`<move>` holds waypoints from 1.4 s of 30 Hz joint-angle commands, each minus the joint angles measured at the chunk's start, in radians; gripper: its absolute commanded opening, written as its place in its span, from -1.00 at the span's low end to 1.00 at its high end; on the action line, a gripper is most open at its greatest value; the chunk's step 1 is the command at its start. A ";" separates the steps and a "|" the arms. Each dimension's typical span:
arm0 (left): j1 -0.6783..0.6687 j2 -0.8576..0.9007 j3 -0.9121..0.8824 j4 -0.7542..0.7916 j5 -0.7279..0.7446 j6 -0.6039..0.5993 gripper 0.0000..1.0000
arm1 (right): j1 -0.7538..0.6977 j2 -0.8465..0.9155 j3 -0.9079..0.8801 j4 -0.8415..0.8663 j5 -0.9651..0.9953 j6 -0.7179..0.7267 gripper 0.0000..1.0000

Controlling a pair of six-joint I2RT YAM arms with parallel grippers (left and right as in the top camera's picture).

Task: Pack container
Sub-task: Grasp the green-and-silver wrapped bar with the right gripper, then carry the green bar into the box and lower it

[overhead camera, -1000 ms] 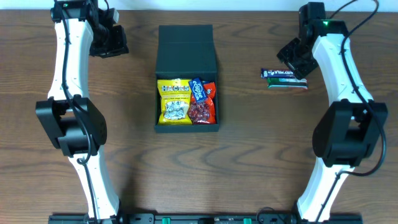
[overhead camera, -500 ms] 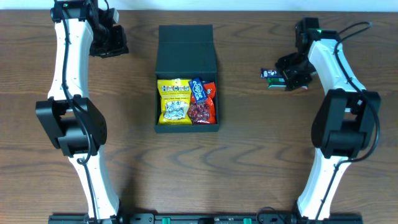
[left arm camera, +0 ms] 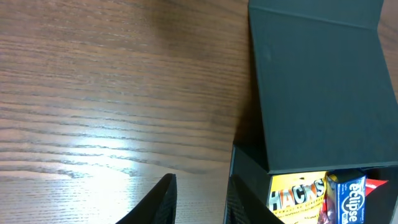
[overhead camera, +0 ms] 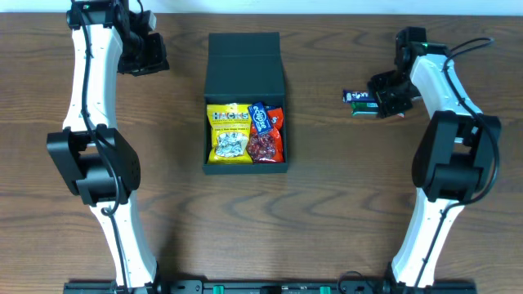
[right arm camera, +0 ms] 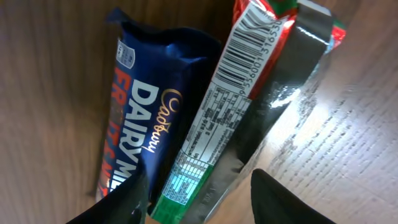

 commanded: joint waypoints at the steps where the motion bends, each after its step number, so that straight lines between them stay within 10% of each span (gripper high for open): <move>1: 0.006 0.005 0.024 0.002 -0.004 0.003 -0.43 | -0.006 0.029 -0.004 0.001 -0.005 0.016 0.04; 35: 0.006 0.005 0.024 0.019 -0.004 0.003 -0.40 | -0.006 0.051 -0.004 -0.013 0.039 0.017 -0.04; 42: 0.006 0.005 0.024 0.019 -0.004 0.003 -0.40 | -0.006 0.051 -0.005 -0.011 0.050 0.017 -0.32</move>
